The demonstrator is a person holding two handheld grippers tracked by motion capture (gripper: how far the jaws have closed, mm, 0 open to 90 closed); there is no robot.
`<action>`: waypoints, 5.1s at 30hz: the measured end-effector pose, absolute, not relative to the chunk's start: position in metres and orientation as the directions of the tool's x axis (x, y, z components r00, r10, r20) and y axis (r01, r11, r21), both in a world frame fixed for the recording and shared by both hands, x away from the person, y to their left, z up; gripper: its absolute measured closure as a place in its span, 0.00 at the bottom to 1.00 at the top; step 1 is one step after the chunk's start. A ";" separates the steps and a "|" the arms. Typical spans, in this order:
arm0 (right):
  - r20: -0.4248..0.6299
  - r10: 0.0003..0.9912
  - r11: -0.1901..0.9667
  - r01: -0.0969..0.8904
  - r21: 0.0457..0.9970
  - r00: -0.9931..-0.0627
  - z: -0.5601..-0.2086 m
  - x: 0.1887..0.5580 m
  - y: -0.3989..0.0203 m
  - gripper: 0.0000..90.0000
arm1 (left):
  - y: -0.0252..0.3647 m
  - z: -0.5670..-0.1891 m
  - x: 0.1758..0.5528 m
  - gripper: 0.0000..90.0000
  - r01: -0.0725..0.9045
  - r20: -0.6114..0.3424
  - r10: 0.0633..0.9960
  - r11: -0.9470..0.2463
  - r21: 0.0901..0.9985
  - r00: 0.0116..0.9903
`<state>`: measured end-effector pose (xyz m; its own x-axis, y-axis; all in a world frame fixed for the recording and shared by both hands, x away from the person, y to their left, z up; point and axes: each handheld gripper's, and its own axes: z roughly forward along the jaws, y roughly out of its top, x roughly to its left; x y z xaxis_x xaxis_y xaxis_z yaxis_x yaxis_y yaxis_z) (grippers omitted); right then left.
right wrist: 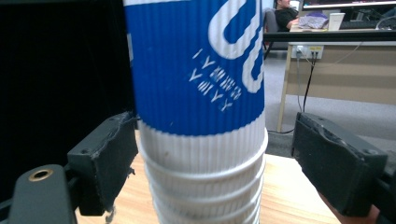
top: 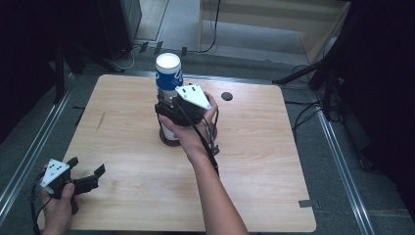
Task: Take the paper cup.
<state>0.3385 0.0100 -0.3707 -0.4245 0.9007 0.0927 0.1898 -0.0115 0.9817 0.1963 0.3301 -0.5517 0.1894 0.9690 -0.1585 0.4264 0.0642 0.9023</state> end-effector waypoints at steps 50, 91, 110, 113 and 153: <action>0.131 0.917 -0.080 0.147 0.986 -0.377 -0.355 0.370 0.038 0.21 | 0.332 -0.552 0.197 0.00 0.408 -0.183 0.962 0.087 0.909 0.201; 0.141 0.921 -0.142 0.023 0.990 -0.364 -0.294 0.355 0.002 0.24 | 0.337 -0.551 0.198 0.00 0.361 -0.191 0.960 0.108 0.926 0.204; 0.140 0.944 -0.138 0.027 0.990 -0.299 -0.316 0.337 -0.053 0.24 | 0.335 -0.551 0.199 0.00 0.363 -0.173 0.961 0.086 0.928 0.214; 0.130 0.948 -0.125 0.034 0.992 -0.291 -0.322 0.333 -0.062 0.24 | 0.335 -0.552 0.200 0.00 0.362 -0.168 0.963 0.082 0.929 0.213; 0.105 0.976 -0.086 0.107 0.991 -0.192 -0.425 0.268 -0.153 0.24 | 0.339 -0.553 0.201 0.00 0.349 -0.186 0.950 0.091 0.933 0.250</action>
<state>0.2679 -0.1529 -0.4246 -0.1923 0.9757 0.1054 0.1067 -0.0860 0.9906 0.2013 0.3387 -0.5526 0.2504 0.9501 -0.1860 0.3485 0.0908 0.9329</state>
